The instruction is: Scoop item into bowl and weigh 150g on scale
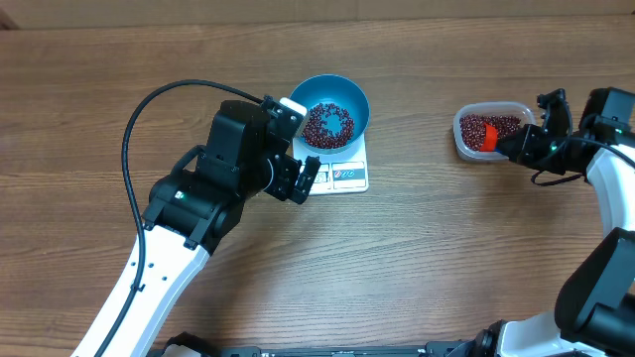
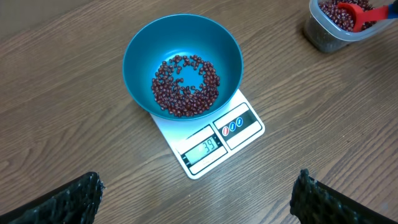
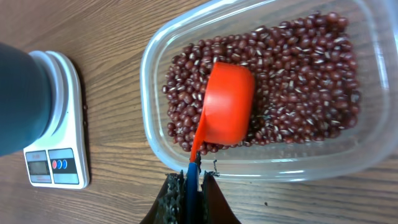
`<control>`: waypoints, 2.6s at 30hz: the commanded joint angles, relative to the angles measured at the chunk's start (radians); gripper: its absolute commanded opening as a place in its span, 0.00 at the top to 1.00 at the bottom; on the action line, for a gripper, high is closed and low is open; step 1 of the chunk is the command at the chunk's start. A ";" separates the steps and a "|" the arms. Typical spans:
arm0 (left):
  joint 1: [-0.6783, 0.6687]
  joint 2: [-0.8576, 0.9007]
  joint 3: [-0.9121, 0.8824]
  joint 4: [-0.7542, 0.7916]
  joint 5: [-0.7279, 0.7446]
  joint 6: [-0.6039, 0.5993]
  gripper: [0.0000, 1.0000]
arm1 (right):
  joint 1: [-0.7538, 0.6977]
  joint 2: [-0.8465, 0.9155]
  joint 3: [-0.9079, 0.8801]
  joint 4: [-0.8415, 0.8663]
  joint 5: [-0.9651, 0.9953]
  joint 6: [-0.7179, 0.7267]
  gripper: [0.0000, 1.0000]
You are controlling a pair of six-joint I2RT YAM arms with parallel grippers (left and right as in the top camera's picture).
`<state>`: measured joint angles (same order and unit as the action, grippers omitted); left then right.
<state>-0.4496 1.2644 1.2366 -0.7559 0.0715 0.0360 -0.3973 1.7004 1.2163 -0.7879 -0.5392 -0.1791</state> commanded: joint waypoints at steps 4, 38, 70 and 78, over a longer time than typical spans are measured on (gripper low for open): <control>0.004 0.005 -0.006 0.000 0.006 0.016 0.00 | -0.052 0.023 -0.013 -0.003 -0.040 0.054 0.96; 0.004 0.005 -0.006 0.000 0.007 0.016 0.00 | -0.251 0.131 -0.013 -0.018 -0.395 0.086 0.96; 0.004 0.005 -0.006 0.000 0.007 0.016 0.00 | -0.273 0.131 -0.013 -0.007 -0.588 0.074 0.96; 0.004 0.005 -0.006 0.000 0.007 0.016 0.00 | -0.273 0.131 -0.013 -0.007 -0.726 0.070 0.96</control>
<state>-0.4500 1.2644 1.2366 -0.7559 0.0715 0.0360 -0.6659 1.8244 1.2079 -0.8009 -1.1538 -0.1001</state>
